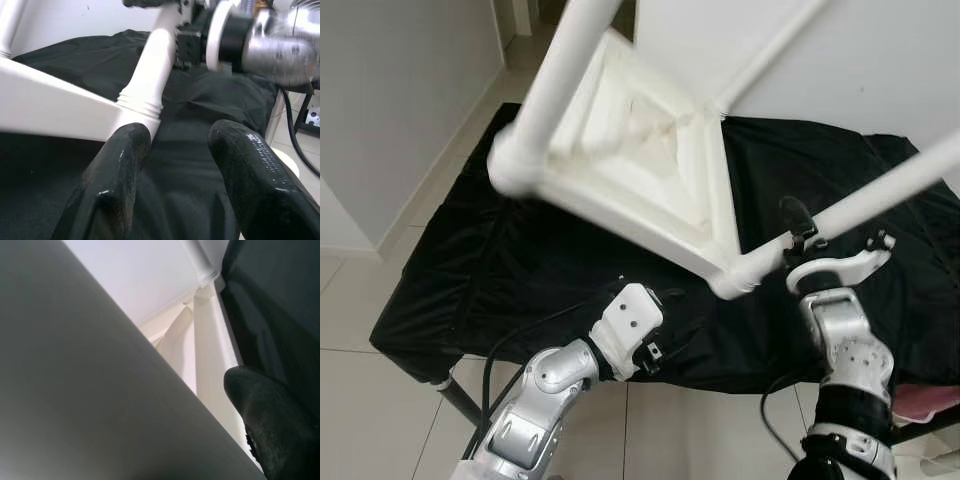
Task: Building children table
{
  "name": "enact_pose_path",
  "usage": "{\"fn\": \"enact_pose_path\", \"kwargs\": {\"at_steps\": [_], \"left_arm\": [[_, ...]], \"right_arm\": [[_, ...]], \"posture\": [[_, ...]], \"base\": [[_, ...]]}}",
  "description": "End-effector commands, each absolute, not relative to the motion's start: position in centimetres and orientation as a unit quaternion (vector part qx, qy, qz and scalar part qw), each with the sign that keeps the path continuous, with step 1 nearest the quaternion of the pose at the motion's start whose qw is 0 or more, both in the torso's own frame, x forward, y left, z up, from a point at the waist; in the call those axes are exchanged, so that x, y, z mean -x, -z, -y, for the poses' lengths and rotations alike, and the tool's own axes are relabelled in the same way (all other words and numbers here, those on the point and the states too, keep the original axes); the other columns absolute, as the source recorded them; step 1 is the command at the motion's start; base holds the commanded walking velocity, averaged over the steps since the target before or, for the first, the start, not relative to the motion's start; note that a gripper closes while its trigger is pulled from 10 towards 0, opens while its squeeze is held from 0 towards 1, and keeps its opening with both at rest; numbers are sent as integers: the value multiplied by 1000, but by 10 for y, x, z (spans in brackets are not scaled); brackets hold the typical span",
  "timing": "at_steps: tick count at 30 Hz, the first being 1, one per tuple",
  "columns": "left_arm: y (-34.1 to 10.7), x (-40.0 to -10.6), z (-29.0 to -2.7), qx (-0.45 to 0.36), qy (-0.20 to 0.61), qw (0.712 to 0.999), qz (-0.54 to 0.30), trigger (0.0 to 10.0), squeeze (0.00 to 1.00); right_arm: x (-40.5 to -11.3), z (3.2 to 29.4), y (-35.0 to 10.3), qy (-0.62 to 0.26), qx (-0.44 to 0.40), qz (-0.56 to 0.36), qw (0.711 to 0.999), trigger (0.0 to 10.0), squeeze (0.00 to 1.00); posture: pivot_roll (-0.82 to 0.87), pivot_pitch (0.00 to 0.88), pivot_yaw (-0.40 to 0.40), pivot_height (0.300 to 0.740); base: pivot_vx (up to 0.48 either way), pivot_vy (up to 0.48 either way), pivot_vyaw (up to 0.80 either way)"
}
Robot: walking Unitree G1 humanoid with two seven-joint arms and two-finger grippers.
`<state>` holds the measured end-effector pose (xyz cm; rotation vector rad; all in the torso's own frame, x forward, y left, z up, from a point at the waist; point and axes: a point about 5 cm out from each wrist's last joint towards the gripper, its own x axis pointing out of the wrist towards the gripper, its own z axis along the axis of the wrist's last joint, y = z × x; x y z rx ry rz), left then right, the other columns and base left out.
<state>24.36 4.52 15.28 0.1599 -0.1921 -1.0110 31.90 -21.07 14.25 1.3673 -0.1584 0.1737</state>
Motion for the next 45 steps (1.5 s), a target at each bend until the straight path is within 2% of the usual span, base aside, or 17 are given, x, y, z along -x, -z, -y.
{"fn": "enact_pose_path", "kwargs": {"at_steps": [1, 7, 9, 15, 21, 26, 30, 31, 34, 35, 37, 38, 39, 44, 45], "left_arm": [[-153, -244, -44, -77, 467, 876, 91, 10000, 0], [-154, -244, -42, -73, 465, 878, 90, 10000, 0], [-153, -244, -41, -72, 466, 877, 90, 10000, 0], [-153, -245, -41, -71, 466, 877, 89, 10000, 0], [-154, -245, -40, -69, 463, 879, 90, 10000, 0], [-154, -245, -39, -68, 463, 879, 90, 10000, 0], [-153, -244, -38, -66, 463, 879, 88, 10000, 0], [-152, -244, -38, -66, 463, 880, 87, 10000, 0], [-152, -244, -38, -66, 463, 880, 87, 10000, 0], [-152, -244, -39, -67, 462, 880, 86, 10000, 0], [-151, -244, -42, -68, 460, 881, 83, 10000, 0], [-151, -244, -42, -68, 460, 881, 83, 10000, 0], [-151, -244, -43, -69, 459, 882, 82, 10000, 0], [-151, -243, -44, -69, 460, 882, 81, 10000, 0], [-151, -244, -46, -71, 463, 880, 79, 10000, 0]], "right_arm": [[-311, 191, -101, -67, -705, 6, 706, 10000, 0], [-307, 182, -74, -36, -715, -18, 698, 10000, 0], [-308, 177, -68, -19, -735, -26, 678, 10000, 0], [-308, 177, -56, 4, -762, -24, 647, 10000, 0], [-304, 181, -49, 23, -777, -18, 629, 10000, 0], [-304, 180, -50, 17, -770, -21, 637, 10000, 0], [-297, 176, -61, -23, -755, -10, 656, 10000, 0], [-292, 177, -60, -23, -752, -10, 659, 10000, 235], [-292, 177, -60, -23, -752, -10, 659, 10000, 235], [-283, 181, -57, -20, -754, 0, 657, 10000, 1000], [-261, 190, -59, -42, -752, 18, 657, 10000, 1000], [-261, 190, -59, -42, -752, 18, 657, 10000, 1000], [-252, 193, -60, -57, -758, 26, 649, 10000, 1000], [-242, 196, -62, -74, -757, 35, 649, 10000, 1000], [-211, 210, -50, -70, -756, 30, 650, 10000, 0]], "posture": [[-40, 88, -6, 740], [-39, 89, -1, 740], [-41, 92, 2, 740], [-38, 93, -1, 740], [-39, 95, -6, 740], [-40, 97, -4, 740], [-46, 104, -9, 740], [-45, 107, -8, 740], [-45, 107, -8, 740], [-43, 110, -8, 740], [-47, 116, 0, 740], [-47, 116, 0, 740], [-49, 116, 3, 740], [-49, 119, 6, 740], [-63, 129, 25, 740]], "base": [[0, 0, 0], [0, 0, 0], [0, 0, 0], [0, 0, 0], [0, 0, 0], [0, 0, 0], [0, 0, 0], [0, 0, 0], [0, 0, 0], [0, 0, 0], [0, 0, 0], [0, 0, 0], [0, 0, 0], [0, 0, 0], [0, 0, 0]]}}
